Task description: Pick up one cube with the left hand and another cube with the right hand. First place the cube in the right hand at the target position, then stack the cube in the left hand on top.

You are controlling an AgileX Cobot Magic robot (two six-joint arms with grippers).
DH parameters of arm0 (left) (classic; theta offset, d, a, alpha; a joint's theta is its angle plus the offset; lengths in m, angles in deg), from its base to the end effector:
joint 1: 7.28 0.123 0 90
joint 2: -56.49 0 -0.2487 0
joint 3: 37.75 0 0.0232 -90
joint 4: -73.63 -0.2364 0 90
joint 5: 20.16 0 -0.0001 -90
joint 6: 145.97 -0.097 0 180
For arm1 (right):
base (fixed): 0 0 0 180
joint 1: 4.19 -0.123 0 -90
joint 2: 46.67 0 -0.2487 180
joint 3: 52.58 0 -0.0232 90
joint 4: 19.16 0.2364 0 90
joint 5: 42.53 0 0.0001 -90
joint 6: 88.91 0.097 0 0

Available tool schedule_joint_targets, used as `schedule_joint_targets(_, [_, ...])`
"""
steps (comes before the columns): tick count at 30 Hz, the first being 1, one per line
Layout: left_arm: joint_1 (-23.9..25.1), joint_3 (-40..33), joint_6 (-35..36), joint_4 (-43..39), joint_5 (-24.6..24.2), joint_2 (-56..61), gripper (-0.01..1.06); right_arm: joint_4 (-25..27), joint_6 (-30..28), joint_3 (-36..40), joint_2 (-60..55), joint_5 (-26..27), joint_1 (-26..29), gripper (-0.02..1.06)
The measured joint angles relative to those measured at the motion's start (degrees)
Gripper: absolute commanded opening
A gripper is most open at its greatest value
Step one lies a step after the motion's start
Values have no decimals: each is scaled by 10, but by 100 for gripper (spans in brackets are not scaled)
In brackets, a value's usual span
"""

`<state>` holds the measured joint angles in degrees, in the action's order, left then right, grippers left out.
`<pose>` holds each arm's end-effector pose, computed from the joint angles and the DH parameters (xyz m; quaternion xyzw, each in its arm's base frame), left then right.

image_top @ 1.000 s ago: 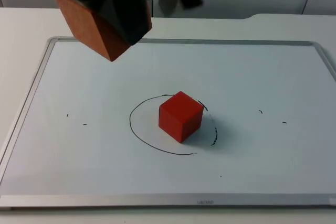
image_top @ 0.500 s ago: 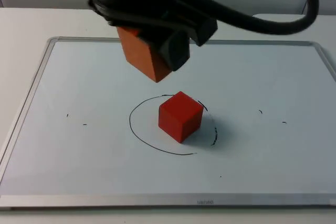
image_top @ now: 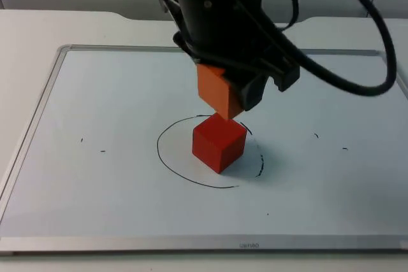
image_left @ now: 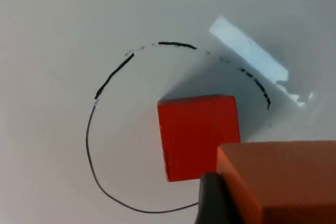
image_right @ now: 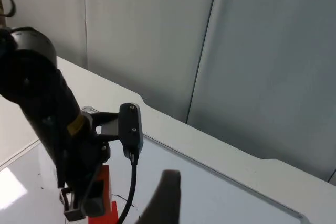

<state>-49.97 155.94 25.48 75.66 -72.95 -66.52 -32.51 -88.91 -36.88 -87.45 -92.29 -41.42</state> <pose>0.2892 -0.2705 0.1829 0.4195 0.8942 -0.0605 0.1440 0.0804 0.0396 0.4098 -0.2601 0.7507 0.0803 0.6019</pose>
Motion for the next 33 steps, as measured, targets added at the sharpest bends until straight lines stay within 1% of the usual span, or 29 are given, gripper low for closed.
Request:
schedule_joint_targets(6, [0, 12, 9, -13, 9, -44, 0, -1, 0, 13, 39, -4, 0, 81])
schedule_joint_targets(13, [1, 43, 12, -15, 15, -71, 0, -1, 0, 13, 40, -4, 0, 81])
schedule_joint_targets(23, [25, 44, 12, -15, 16, -75, 0, -1, 0, 13, 40, -4, 0, 81])
schedule_joint_targets(33, [26, 44, 12, 15, 9, -85, 0, -1, 0, 13, 40, -4, 0, 81])
